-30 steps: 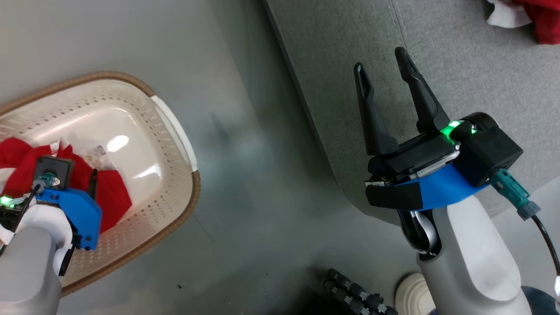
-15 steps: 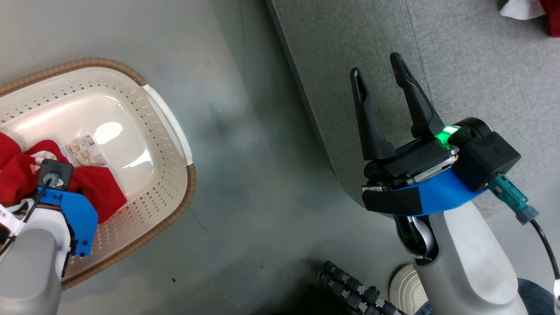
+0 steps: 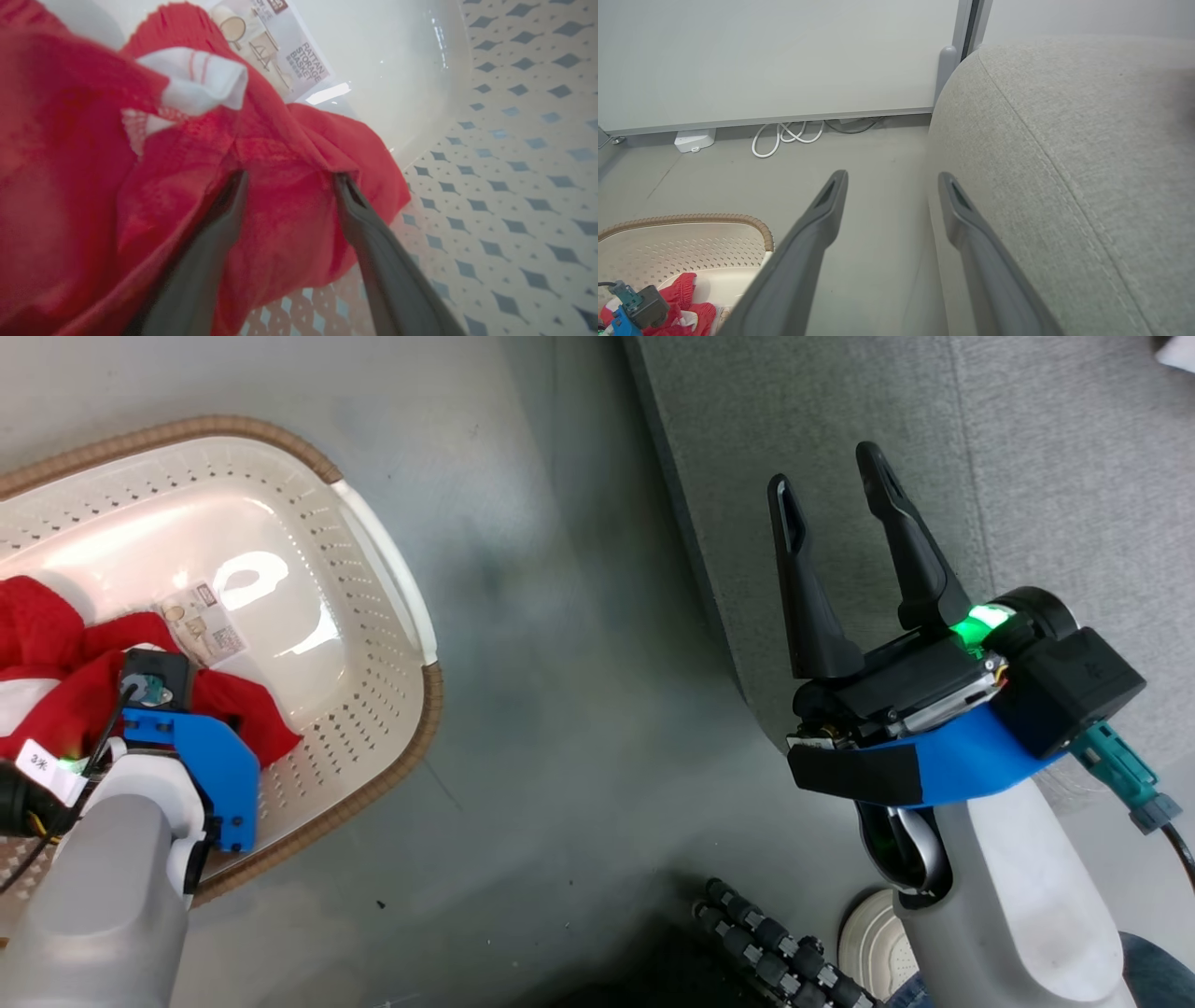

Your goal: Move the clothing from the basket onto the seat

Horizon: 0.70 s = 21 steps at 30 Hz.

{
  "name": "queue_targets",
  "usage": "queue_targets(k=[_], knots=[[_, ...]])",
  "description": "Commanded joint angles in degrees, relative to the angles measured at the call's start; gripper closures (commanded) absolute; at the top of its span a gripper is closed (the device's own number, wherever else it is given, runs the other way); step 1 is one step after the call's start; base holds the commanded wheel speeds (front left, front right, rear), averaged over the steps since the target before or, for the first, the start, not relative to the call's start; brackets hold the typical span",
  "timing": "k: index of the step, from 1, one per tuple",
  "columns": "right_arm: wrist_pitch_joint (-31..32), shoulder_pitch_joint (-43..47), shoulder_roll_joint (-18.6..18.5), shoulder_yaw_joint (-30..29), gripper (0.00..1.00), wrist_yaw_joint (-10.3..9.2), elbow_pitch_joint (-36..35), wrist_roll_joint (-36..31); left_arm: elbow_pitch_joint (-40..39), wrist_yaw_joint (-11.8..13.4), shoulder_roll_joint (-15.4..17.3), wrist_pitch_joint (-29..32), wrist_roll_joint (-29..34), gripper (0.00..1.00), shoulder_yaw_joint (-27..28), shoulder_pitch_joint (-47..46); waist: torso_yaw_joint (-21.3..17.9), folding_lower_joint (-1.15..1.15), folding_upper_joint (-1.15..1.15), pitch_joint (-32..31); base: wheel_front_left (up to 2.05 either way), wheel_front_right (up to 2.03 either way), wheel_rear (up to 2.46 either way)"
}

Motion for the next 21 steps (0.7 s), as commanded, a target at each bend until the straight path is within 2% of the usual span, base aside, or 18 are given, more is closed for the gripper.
queue_targets(k=[1,9,10,11,12,13,21], knots=[[0.19,0.39,0.17,-0.22,0.00,-0.02,-0.70,-0.52,0.56,-0.34,-0.16,-0.17,-0.36,0.00,0.19,-0.71,0.46,0.00,0.00,0.46,0.08,0.08,0.08],[1.76,1.38,0.16,-0.67,0.00,-0.02,-4.10,-1.64,4.08,-0.21,-1.00,-1.03,-0.22,0.00,-0.76,-3.44,1.96,0.00,0.00,2.04,0.03,0.03,0.03],[1.86,1.39,0.16,-0.66,0.00,-0.02,-4.46,-1.70,4.60,-0.07,-0.83,-0.98,0.06,0.03,-1.11,-3.77,2.09,0.00,0.00,2.21,0.01,0.01,0.01],[2.00,1.37,0.16,-0.73,0.00,-0.02,-4.77,-1.75,5.07,0.03,-0.81,-1.20,0.35,0.60,-1.49,-4.22,2.20,0.00,0.00,2.33,0.00,0.00,0.00],[2.14,1.45,0.16,-0.78,0.00,-0.02,-5.10,-1.73,5.52,-0.01,-0.96,-1.32,0.54,0.83,-1.76,-4.55,2.30,0.00,0.00,2.41,0.00,0.00,0.00],[2.26,1.60,0.16,-0.83,0.00,-0.02,-5.31,-1.73,6.00,0.04,-1.27,-1.16,0.32,1.00,-1.71,-4.85,2.41,0.00,0.00,2.46,0.00,0.00,0.00],[2.04,0.80,0.17,-0.29,0.00,-0.02,-5.13,-1.64,8.22,-0.22,-1.85,-3.23,-0.44,1.00,-2.01,-6.89,2.39,0.00,0.00,2.06,0.00,0.00,0.00]])
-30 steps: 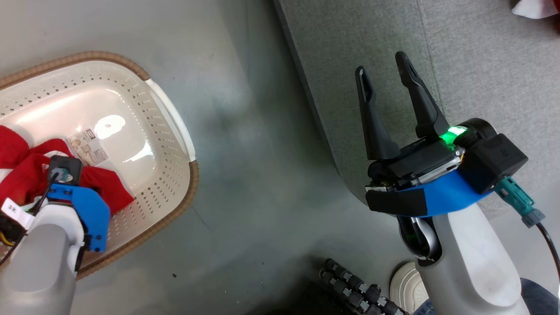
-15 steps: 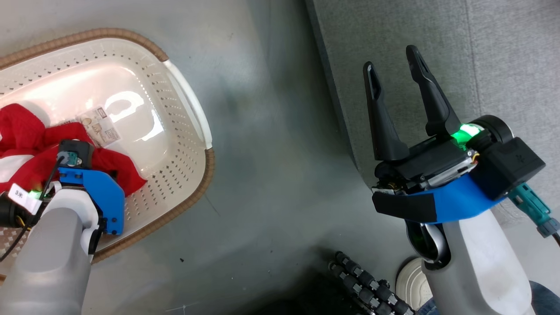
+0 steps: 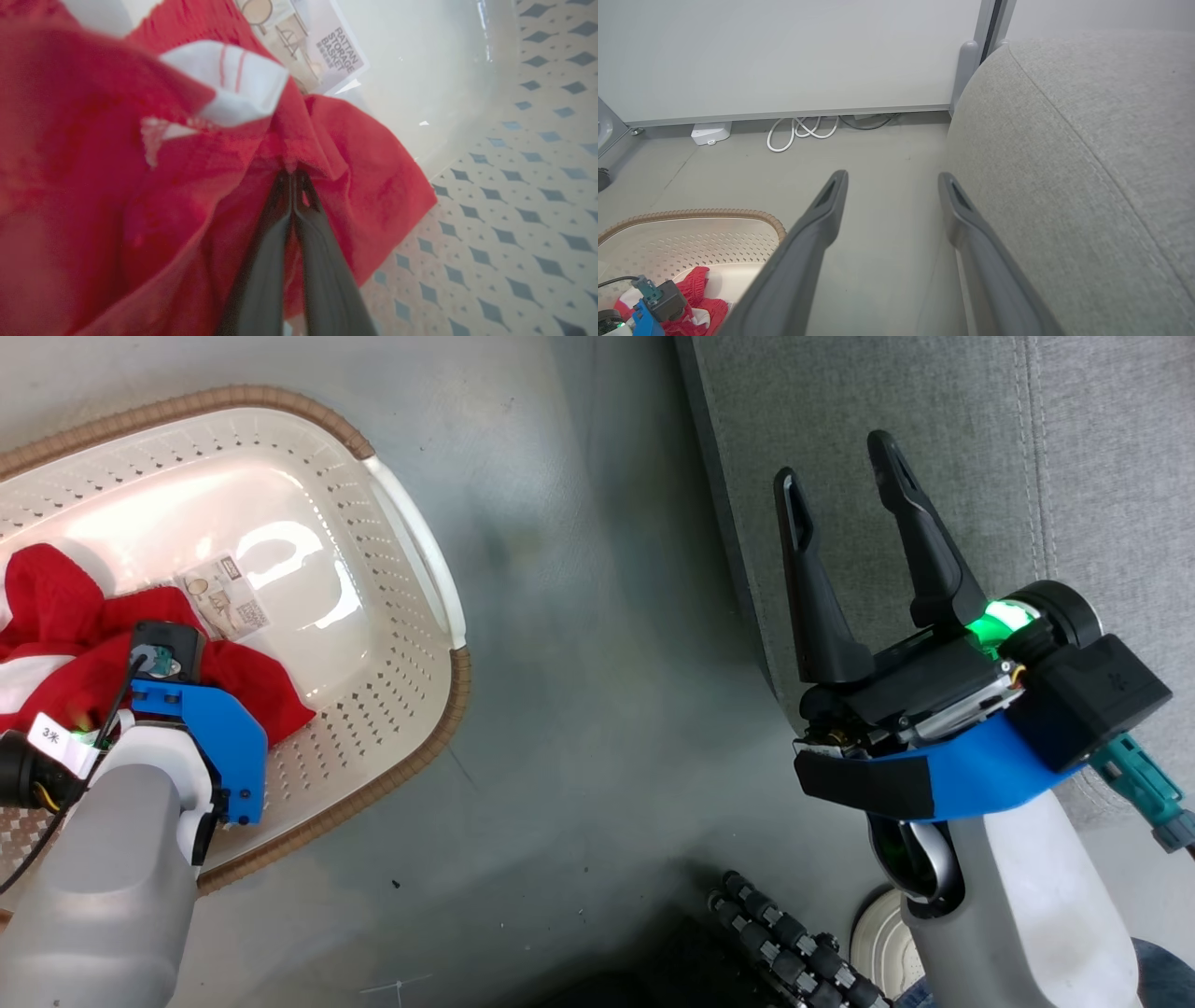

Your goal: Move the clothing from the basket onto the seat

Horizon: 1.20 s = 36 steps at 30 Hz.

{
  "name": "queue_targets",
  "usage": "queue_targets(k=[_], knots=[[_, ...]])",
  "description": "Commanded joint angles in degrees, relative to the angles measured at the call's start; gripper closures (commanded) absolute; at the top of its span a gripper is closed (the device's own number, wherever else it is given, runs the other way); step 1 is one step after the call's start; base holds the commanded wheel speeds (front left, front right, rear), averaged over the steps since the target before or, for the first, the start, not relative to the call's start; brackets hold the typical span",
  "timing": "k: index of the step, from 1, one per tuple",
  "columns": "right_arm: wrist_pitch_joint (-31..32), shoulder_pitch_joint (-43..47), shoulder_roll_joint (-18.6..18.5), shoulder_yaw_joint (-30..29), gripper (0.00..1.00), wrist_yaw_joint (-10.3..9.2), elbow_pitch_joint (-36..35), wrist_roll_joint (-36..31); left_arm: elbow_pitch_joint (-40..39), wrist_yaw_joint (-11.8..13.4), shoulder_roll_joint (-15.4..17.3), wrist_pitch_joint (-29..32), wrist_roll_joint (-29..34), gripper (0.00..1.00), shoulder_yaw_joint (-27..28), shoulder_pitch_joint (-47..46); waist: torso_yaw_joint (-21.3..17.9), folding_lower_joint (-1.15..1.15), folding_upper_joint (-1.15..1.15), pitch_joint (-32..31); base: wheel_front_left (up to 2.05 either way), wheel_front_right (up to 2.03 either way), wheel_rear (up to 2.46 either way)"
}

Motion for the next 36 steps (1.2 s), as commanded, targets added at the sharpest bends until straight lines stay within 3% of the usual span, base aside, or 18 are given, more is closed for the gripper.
queue_targets(k=[1,12,18,28,36], knots=[[-0.28,-0.56,0.15,0.16,0.00,-0.02,0.23,0.02,0.40,-0.21,0.36,-0.40,-0.37,1.00,0.11,-0.91,-0.12,0.00,0.00,-0.21,0.00,0.00,0.00],[-2.19,-4.41,0.08,3.71,0.00,-0.03,5.33,1.84,0.81,-0.50,0.41,-7.01,-3.55,1.00,2.22,0.99,-1.50,0.00,0.00,-5.81,0.00,0.00,0.00],[-2.43,-3.88,0.08,2.24,0.00,-0.02,8.41,-0.45,0.81,-2.11,-3.40,-11.61,-6.03,1.00,2.80,3.61,2.78,0.00,0.00,-15.12,0.00,0.00,0.00],[2.63,2.56,-0.86,0.26,0.00,-0.03,10.93,-4.18,2.84,-5.89,-10.98,-17.69,-8.57,1.00,1.44,7.75,11.55,0.00,0.00,-34.01,0.00,0.00,0.00],[7.33,10.89,-2.14,0.94,0.00,-0.02,11.19,-2.73,1.80,-7.96,-13.25,-19.94,-11.05,1.00,-2.16,10.03,17.54,0.00,0.00,-48.28,0.00,0.00,0.00]])
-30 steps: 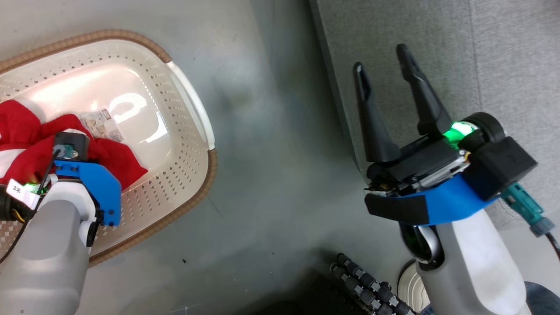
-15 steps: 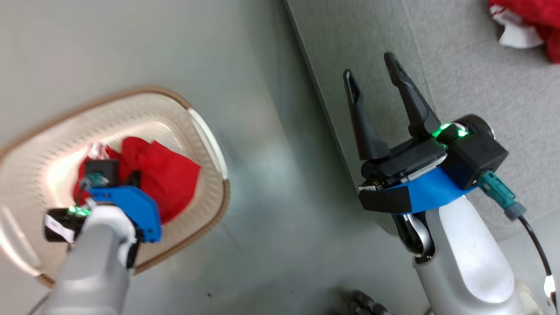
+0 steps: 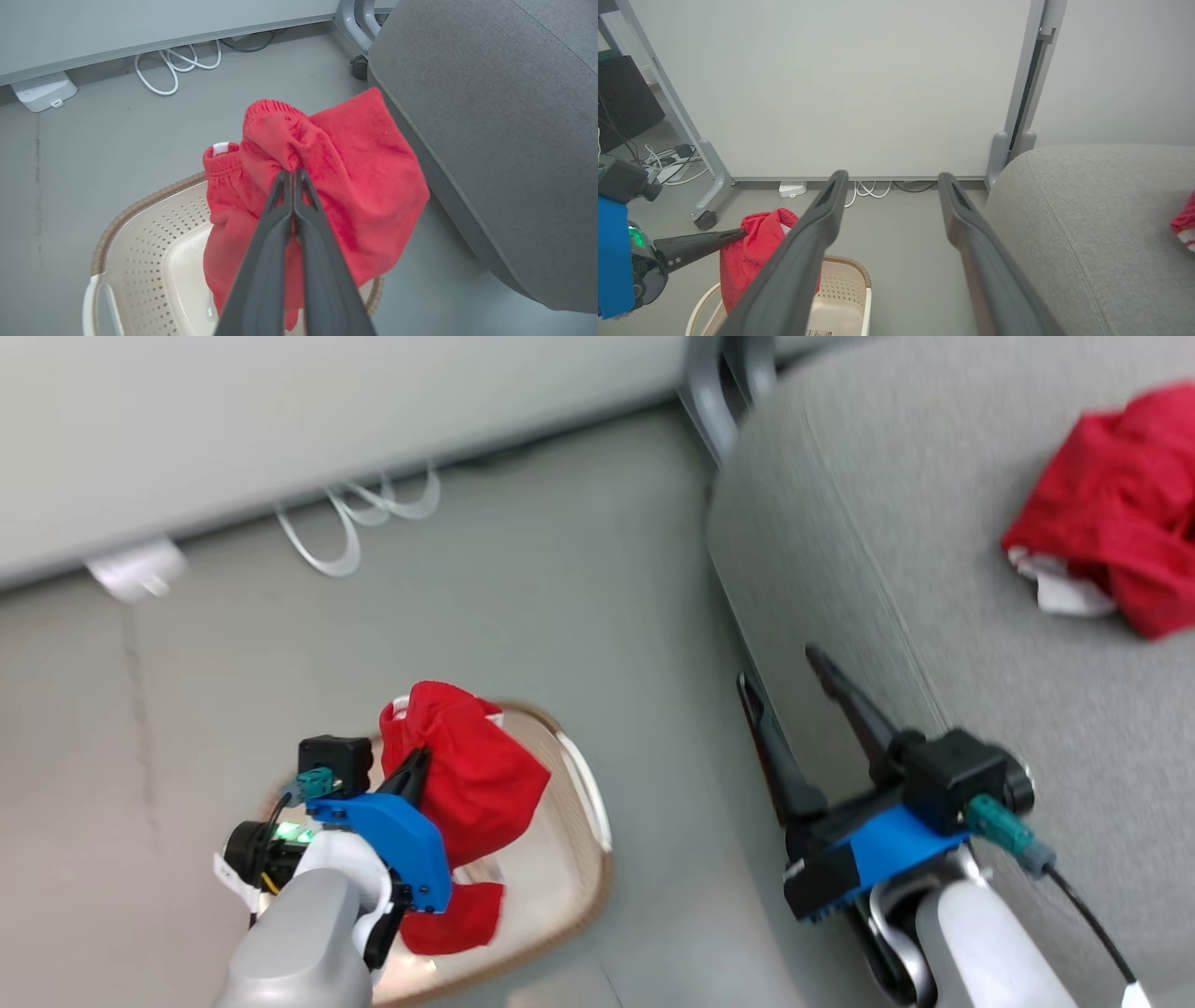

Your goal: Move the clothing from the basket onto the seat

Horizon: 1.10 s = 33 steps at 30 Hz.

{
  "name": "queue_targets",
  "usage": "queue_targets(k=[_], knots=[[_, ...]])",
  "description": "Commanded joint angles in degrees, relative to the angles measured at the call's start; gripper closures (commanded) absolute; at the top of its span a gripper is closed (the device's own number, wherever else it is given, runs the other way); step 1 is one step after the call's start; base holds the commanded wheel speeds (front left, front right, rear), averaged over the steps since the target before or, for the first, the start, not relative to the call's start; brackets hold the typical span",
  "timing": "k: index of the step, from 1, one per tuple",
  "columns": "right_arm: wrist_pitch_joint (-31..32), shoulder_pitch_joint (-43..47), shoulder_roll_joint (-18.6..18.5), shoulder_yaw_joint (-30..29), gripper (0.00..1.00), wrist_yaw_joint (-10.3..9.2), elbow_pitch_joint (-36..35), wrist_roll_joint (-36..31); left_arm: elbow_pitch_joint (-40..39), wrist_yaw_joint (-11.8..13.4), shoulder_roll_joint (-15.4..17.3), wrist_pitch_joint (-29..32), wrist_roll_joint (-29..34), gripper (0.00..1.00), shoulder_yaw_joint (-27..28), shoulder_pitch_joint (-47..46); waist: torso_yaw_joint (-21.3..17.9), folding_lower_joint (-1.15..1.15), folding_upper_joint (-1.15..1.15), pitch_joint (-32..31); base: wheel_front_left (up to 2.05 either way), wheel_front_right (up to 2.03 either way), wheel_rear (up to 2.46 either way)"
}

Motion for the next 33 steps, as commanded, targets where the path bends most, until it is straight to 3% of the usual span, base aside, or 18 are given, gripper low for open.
queue_targets(k=[1,8,19,26,33], knots=[[0.84,2.41,-0.40,0.12,0.00,-0.02,-0.27,0.45,-1.28,-0.37,-0.08,-0.07,-1.18,1.00,-1.33,1.51,7.00,0.02,0.00,-10.59,0.00,0.00,0.00],[3.33,7.47,-0.05,0.89,0.00,-0.02,-0.77,1.65,-10.65,-0.63,-0.02,2.65,-8.57,1.00,-10.04,0.24,10.63,0.02,0.00,-16.83,0.00,0.00,0.00],[4.24,8.95,0.70,2.15,0.00,-0.02,-0.69,2.28,-19.86,2.88,-0.05,4.59,-16.69,1.00,-19.73,-7.14,12.93,0.02,0.00,-19.21,0.00,0.00,0.00],[3.97,9.05,1.02,2.93,0.00,-0.02,-0.11,2.51,-21.27,4.93,-0.05,4.17,-20.72,1.00,-24.39,-10.68,13.16,0.02,0.00,-19.26,0.00,0.00,0.00],[3.82,8.97,1.17,2.99,0.00,-0.02,0.92,2.80,-20.12,5.46,-0.06,3.01,-24.15,1.00,-28.62,-11.58,13.05,0.02,0.00,-19.46,0.00,0.00,0.00]])
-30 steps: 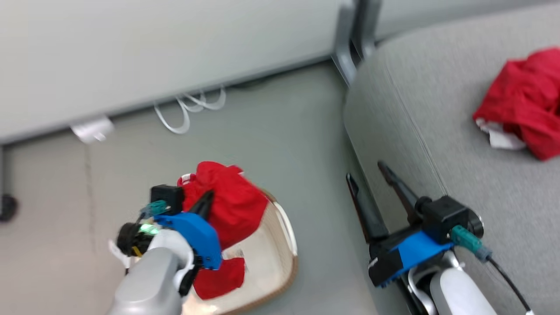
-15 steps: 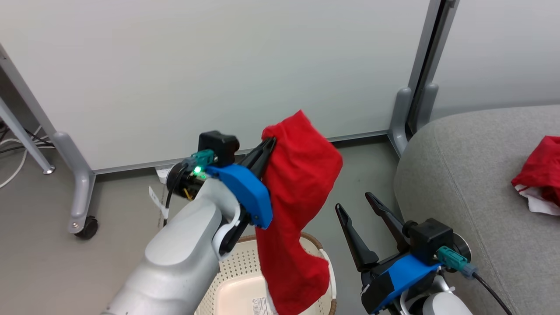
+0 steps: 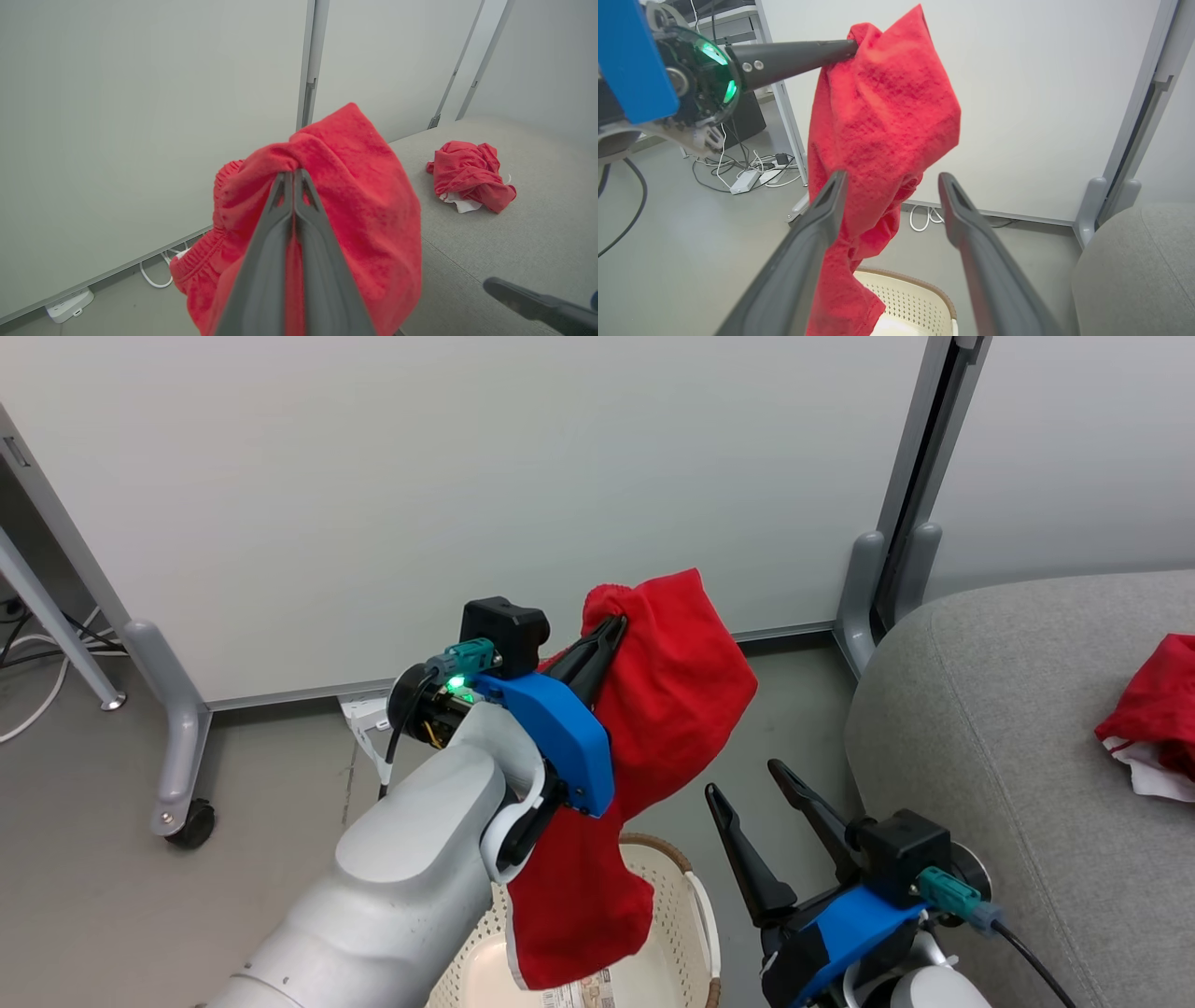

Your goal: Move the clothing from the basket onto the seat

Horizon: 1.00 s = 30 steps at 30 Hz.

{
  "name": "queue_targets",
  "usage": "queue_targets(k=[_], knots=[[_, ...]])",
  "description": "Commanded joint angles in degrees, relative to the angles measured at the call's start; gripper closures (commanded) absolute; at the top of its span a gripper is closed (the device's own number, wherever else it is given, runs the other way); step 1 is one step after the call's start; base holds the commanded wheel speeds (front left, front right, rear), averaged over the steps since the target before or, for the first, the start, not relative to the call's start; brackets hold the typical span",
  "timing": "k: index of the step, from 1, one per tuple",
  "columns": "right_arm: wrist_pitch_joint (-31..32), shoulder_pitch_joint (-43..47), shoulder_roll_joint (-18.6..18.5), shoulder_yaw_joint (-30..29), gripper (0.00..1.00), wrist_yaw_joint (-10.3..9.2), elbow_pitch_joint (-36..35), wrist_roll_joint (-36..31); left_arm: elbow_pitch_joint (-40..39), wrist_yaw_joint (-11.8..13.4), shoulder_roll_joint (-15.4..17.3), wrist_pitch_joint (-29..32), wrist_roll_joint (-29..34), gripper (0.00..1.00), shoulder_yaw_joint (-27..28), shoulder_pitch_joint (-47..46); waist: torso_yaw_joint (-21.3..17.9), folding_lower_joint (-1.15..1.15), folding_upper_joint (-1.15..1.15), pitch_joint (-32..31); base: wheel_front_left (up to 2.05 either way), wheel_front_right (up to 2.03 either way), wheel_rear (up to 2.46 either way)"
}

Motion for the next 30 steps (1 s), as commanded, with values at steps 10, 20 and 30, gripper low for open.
queue_targets(k=[10,20,30], knots=[[-0.29,-7.41,0.62,3.36,0.00,-0.02,9.58,3.26,-0.14,0.57,0.13,-1.19,-3.88,1.00,-4.76,-2.34,-0.11,0.00,0.00,-0.78,0.00,0.00,0.00],[-3.14,-17.56,0.86,8.05,1.00,-0.02,22.95,6.72,-1.35,1.31,0.13,-2.00,-7.53,1.00,-9.50,-3.39,0.88,0.00,0.00,-1.21,0.00,0.00,0.00],[-6.51,-20.16,0.87,9.95,1.00,-0.02,27.57,7.70,-0.21,1.80,0.12,-3.09,-10.10,1.00,-12.61,-4.26,0.76,0.00,0.00,-1.20,0.00,0.00,0.00]])
